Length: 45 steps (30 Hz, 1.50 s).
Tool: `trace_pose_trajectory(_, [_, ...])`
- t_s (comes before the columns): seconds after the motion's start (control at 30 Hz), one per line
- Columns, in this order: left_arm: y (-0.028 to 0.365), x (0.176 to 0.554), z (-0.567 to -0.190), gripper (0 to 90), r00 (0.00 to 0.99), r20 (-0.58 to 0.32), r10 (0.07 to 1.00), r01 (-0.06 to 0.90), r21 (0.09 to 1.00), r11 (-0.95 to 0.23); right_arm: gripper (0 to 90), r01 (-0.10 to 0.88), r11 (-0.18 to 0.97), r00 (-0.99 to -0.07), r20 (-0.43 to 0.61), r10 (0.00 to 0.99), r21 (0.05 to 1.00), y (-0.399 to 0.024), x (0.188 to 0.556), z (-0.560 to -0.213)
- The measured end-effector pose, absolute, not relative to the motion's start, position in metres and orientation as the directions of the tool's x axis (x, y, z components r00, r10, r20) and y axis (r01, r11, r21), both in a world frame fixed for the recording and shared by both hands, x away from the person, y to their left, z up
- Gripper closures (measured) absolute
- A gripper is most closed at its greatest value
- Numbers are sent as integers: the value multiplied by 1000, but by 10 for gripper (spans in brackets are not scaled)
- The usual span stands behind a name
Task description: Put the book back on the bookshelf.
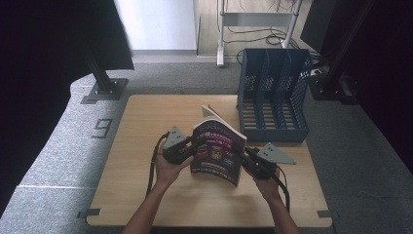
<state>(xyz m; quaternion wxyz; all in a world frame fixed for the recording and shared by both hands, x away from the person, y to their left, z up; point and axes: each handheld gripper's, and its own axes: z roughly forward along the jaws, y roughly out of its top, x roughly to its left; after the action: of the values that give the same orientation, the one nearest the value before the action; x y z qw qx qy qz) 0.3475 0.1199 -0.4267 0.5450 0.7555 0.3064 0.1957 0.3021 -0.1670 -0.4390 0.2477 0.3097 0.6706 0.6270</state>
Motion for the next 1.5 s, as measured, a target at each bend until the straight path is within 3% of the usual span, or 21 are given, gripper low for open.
trace_pose_trajectory(0.3, [121,353,-428,388,708,-58,703,281,938,-205,814,88,40,-711,34,703,995,-167,292,-439])
trace_pose_trajectory(0.53, [122,357,-428,241,693,-86,716,308,933,-186,813,79,49,-720,23,694,996,-164,289,-439])
trace_pose_trajectory(0.9, [122,364,-422,147,711,-87,698,299,936,-187,812,76,58,-732,16,681,995,-163,287,-439])
trace_pose_trajectory(1.5, [112,364,-419,150,758,-71,649,266,941,-208,797,76,63,-744,15,668,995,-164,288,-439])
